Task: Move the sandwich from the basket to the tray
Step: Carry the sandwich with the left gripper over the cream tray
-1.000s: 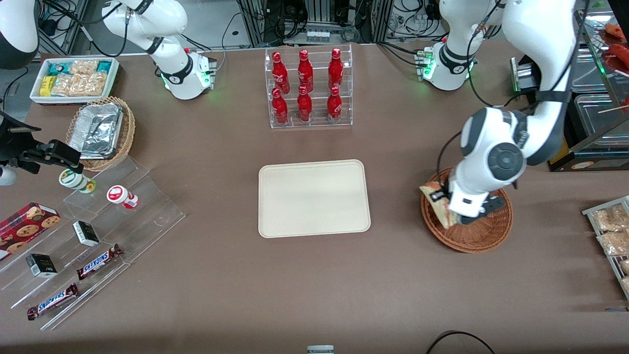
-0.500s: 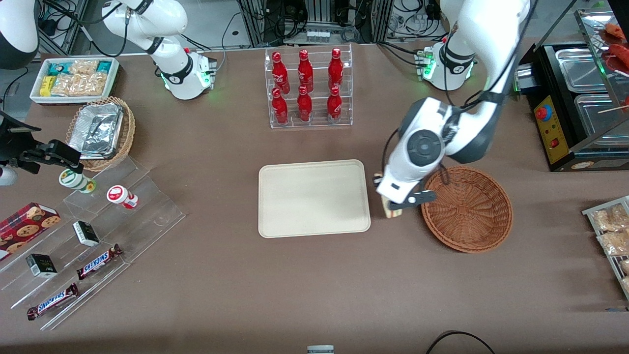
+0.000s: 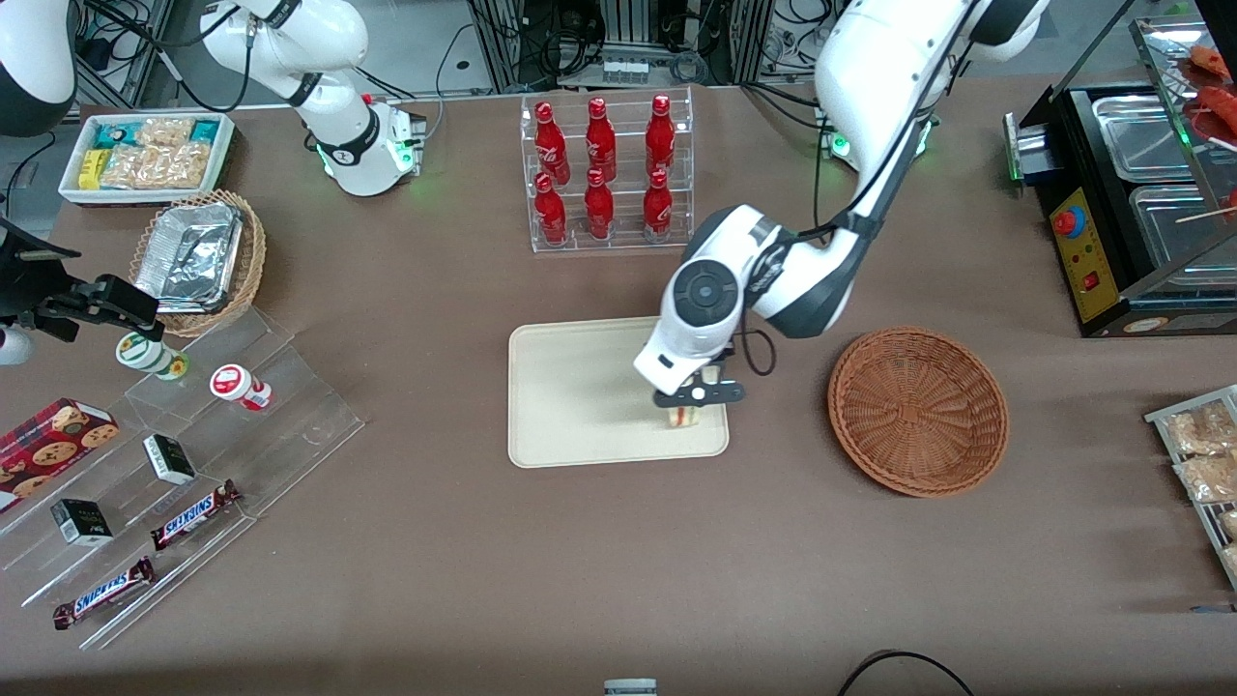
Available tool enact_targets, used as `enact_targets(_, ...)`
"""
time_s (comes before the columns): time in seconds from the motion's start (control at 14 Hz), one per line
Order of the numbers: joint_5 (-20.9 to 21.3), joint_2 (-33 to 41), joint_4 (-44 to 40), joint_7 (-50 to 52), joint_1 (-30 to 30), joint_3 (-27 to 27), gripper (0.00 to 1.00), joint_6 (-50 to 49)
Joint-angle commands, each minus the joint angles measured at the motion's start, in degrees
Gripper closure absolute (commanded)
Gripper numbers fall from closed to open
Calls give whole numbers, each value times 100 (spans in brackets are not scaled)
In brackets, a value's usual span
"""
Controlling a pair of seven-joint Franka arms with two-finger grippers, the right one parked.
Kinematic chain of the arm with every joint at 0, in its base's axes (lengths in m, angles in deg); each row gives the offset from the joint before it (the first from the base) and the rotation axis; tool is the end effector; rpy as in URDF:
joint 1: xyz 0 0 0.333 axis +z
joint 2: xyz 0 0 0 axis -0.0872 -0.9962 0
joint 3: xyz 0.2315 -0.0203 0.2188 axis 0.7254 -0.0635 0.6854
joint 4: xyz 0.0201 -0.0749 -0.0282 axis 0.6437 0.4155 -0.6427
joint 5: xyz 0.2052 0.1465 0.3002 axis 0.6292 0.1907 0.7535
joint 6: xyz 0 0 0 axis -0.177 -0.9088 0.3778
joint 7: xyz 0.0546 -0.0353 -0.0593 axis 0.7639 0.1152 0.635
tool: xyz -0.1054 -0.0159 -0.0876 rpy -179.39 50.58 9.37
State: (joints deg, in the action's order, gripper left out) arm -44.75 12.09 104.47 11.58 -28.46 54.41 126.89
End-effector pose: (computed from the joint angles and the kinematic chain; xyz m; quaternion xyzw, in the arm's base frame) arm 0.5224 -0.4443 0.2644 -0.9965 -0.0208 0.0811 0.0002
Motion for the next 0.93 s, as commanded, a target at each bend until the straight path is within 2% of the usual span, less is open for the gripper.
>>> enact_targets(0.0, -46, -526, -732, 143, -309, 8, 100, -173)
enact_targets(0.29, -46, -992, -1216, 565, -564, 17, 100, -226)
enact_targets(0.86, -28, -1194, -1427, 1013, -573, 43, 100, -208)
